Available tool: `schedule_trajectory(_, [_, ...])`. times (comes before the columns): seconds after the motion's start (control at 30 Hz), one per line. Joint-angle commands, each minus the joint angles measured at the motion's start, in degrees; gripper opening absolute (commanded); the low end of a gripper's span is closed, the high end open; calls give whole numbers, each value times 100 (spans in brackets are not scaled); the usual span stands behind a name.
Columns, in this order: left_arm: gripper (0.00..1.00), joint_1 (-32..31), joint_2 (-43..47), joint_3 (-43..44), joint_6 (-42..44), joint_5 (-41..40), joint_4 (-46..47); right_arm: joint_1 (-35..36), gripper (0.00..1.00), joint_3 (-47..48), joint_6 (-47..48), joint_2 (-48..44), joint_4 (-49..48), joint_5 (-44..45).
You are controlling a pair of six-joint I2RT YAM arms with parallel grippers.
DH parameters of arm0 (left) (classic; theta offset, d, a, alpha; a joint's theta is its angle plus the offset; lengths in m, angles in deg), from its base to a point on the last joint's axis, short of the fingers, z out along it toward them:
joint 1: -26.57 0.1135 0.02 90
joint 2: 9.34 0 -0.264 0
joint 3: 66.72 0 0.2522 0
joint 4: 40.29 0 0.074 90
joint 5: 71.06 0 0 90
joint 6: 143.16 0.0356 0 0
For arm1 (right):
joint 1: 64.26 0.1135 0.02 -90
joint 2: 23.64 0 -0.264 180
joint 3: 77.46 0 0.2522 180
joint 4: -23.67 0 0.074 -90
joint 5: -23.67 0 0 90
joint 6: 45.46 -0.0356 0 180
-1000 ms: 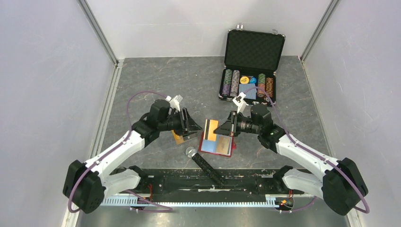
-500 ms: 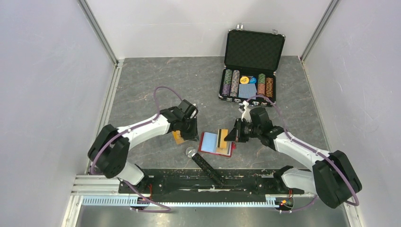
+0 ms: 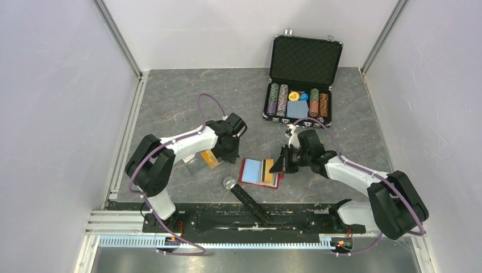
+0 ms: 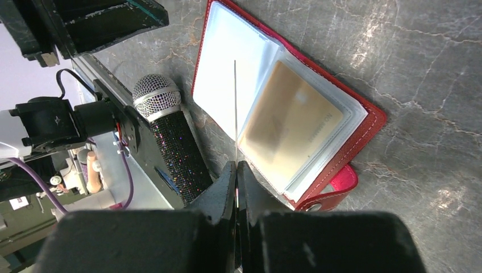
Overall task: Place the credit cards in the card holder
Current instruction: Insert the credit card into the card holder.
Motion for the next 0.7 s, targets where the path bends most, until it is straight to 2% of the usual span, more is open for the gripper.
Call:
schedule_trajectory(0.0, [16,-73,141,-49,103,-1,96,-77,0,14,25,211,-178,-257])
schedule_trajectory(0.33, [16,-270,-157,-221,-4,122,186,-120,0,106,-75,767,-307,-736])
schedule_trajectory(0.67, [15,-380,-375,-196,39,65,148,-119,0,254,49,1271,-79,-718])
